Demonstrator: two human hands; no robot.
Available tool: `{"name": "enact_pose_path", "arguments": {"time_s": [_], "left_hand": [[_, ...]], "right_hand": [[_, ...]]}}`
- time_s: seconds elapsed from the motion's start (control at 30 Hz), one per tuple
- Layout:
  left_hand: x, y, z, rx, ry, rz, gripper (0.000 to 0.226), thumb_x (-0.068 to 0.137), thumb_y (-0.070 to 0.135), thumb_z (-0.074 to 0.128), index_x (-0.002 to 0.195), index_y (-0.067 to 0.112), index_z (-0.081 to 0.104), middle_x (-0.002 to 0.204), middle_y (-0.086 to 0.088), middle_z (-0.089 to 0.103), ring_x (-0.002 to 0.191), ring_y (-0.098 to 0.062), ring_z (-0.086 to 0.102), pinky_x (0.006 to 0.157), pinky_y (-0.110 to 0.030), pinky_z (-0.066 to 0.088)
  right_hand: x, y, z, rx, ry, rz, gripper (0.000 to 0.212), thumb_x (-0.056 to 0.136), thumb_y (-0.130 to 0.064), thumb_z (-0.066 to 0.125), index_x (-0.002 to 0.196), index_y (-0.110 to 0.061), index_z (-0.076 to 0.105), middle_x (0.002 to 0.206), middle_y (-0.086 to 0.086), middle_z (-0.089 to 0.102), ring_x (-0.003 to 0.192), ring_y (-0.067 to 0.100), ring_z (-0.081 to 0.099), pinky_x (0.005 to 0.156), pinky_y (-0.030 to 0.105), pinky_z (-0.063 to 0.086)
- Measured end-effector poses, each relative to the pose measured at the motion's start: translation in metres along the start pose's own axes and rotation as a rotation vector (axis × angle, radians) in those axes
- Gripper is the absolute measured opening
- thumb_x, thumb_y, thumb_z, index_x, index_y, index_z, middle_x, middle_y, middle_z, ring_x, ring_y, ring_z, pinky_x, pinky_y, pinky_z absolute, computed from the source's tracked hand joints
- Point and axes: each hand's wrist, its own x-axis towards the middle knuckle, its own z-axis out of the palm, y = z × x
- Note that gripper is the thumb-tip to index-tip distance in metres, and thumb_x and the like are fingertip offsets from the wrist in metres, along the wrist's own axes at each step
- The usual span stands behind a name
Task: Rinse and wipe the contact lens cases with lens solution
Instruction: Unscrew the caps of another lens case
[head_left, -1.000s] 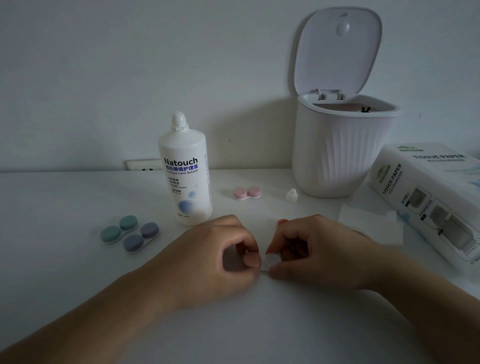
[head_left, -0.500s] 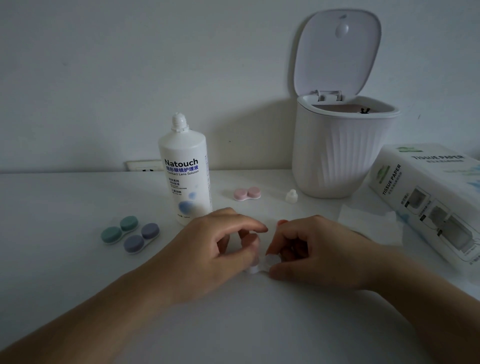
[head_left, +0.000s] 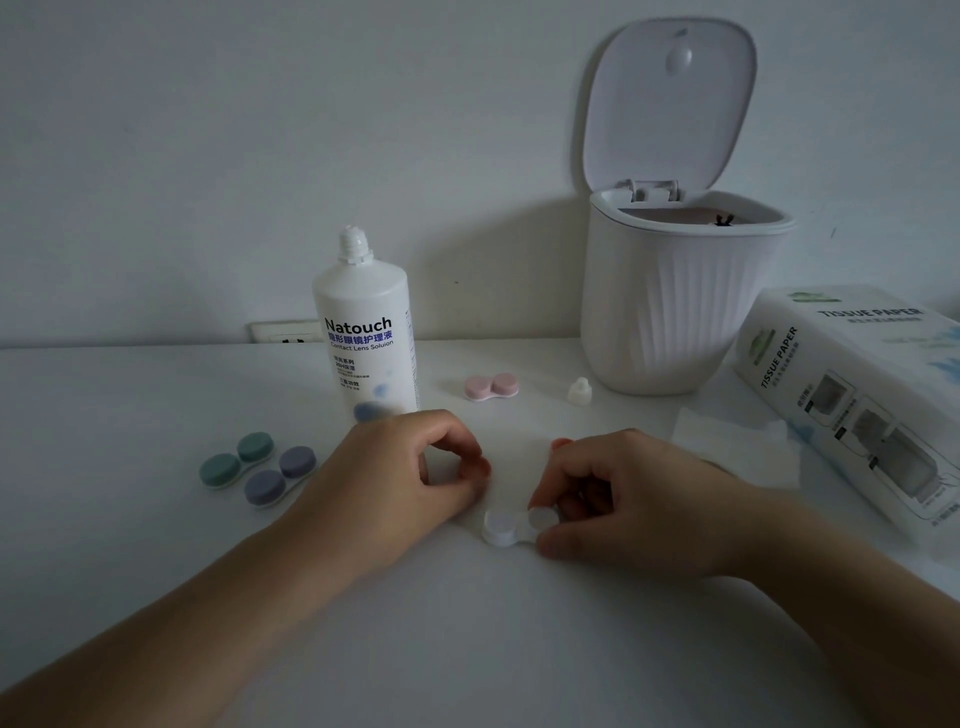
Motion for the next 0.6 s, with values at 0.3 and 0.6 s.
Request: {"name": "enact_pose_path", "arguments": {"time_s": [0.3, 0.6], "left_hand": [[-0.006, 0.011, -0.007, -0.064, -0.052, 0.177, 0.018, 0.078, 0.041, 0.075, 0.095, 0.036, 0.072, 0.100, 0.014, 0.065, 0.049, -0.010, 0.044, 0.054, -0.012, 0.035], [-0.011, 0.012, -0.008, -0.007, -0.219, 0.163, 0.041, 0.060, 0.069, 0.072, 0.091, 0.041, 0.072, 0.095, 0.020, 0.062, 0.084, 0.003, 0.062, 0.065, -0.010, 0.040]], "right_hand": [[0.000, 0.001, 0.000, 0.011, -0.009, -0.007, 0.017, 0.076, -0.043, 0.078, 0.090, -0.039, 0.070, 0.074, -0.022, 0.065, 0.062, 0.000, 0.060, 0.074, 0.024, 0.054], [0.002, 0.004, 0.000, -0.005, -0.002, -0.054, 0.015, 0.075, -0.045, 0.078, 0.087, -0.040, 0.070, 0.073, -0.024, 0.064, 0.064, 0.002, 0.062, 0.093, 0.041, 0.055]]}}
